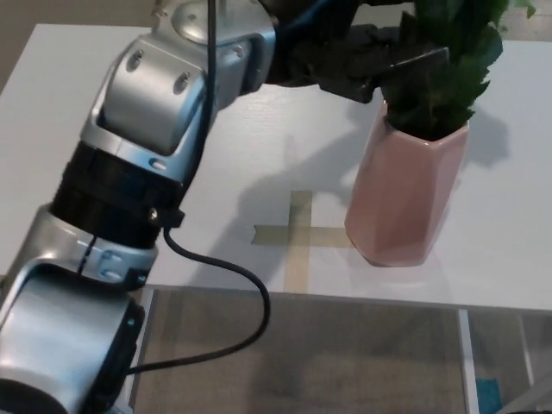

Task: Use the left hand to pick up the rose and then lift and insert it into the pink vase.

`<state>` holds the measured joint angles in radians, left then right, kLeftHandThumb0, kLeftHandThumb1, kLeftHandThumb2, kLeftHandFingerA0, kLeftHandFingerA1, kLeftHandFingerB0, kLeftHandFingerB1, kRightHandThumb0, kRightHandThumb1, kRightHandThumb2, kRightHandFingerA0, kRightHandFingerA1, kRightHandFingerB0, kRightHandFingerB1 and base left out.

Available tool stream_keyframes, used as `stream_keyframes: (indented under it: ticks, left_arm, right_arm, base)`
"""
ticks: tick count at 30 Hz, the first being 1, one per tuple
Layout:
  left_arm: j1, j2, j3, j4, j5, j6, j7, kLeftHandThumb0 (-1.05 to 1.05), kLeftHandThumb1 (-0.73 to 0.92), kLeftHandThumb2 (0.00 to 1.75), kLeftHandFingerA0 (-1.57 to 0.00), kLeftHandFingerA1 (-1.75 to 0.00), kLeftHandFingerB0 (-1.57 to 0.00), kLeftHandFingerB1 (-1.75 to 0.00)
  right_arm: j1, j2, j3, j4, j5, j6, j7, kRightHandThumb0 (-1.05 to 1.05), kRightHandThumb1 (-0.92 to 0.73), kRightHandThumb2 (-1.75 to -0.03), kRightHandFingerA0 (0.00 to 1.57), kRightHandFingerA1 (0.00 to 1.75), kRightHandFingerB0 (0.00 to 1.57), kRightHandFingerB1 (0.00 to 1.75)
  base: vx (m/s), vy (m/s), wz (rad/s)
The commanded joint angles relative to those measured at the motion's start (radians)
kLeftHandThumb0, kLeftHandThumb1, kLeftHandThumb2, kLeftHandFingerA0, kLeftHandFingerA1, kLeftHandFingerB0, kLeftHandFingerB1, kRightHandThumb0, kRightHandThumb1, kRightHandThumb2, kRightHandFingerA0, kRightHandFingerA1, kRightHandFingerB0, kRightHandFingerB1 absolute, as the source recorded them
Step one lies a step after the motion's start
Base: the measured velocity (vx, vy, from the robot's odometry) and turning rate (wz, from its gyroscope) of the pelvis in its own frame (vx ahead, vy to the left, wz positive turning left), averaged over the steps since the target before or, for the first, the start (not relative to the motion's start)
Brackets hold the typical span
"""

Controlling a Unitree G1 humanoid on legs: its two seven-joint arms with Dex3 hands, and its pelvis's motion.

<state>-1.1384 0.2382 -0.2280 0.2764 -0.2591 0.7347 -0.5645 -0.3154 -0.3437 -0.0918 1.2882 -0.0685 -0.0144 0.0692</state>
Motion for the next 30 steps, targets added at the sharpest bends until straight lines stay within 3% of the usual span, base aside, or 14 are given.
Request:
stream_keyframes:
  ticks: [1, 15, 18, 19, 21, 25, 30]
  left_arm:
    - [-0.026, 0.050, -0.015, 0.019, -0.030, -0.060, -0.222, -0.75, 0.43, 0.82, 0.00, 0.00, 0.00, -0.05]
    - [-0.028, 0.096, 0.020, -0.008, -0.019, -0.015, -0.283, -0.75, 0.43, 0.82, 0.00, 0.00, 0.00, -0.06]
    - [-0.006, 0.130, 0.007, -0.082, -0.002, -0.068, -0.314, -0.73, 0.42, 0.81, 0.00, 0.00, 0.00, -0.08]
    - [-0.007, 0.178, -0.035, -0.118, 0.040, -0.142, -0.365, -0.72, 0.41, 0.81, 0.00, 0.00, 0.00, -0.09]
    - [-0.006, 0.188, -0.043, -0.124, 0.042, -0.152, -0.371, -0.72, 0.41, 0.81, 0.00, 0.00, 0.00, -0.09]
    - [-0.026, 0.344, -0.186, -0.207, 0.175, -0.253, -0.467, -0.71, 0.41, 0.82, 0.00, -0.01, -0.02, -0.09]
    - [-0.033, 0.407, -0.208, -0.230, 0.160, -0.213, -0.507, -0.68, 0.38, 0.82, 0.00, -0.02, -0.02, -0.11]
  right_arm:
    - [0.018, -0.007, -0.003, 0.007, 0.001, 0.009, 0.020, -0.41, -0.56, -0.94, 0.57, 0.64, 0.43, 0.56]
    - [0.018, -0.005, -0.002, 0.010, -0.001, 0.012, 0.014, -0.40, -0.56, -0.94, 0.58, 0.65, 0.44, 0.57]
    - [0.007, -0.005, 0.003, 0.010, -0.007, 0.023, 0.008, -0.40, -0.56, -0.95, 0.58, 0.65, 0.43, 0.57]
    - [0.010, -0.007, 0.002, 0.008, -0.005, 0.014, 0.014, -0.40, -0.56, -0.95, 0.58, 0.65, 0.44, 0.57]
    - [0.011, -0.007, 0.002, 0.008, -0.005, 0.013, 0.014, -0.40, -0.56, -0.95, 0.58, 0.65, 0.44, 0.57]
    - [0.015, -0.009, -0.005, 0.007, 0.004, 0.007, 0.028, -0.40, -0.56, -0.94, 0.57, 0.65, 0.42, 0.57]
    - [0.014, -0.007, -0.007, 0.006, 0.002, 0.016, 0.023, -0.40, -0.56, -0.94, 0.57, 0.64, 0.43, 0.57]
  base:
    - [0.00, 0.000, 0.00]
    - [0.00, 0.000, 0.00]
    - [0.00, 0.000, 0.00]
    - [0.00, 0.000, 0.00]
    - [0.00, 0.000, 0.00]
    - [0.00, 0.000, 0.00]
    - [0.00, 0.000, 0.00]
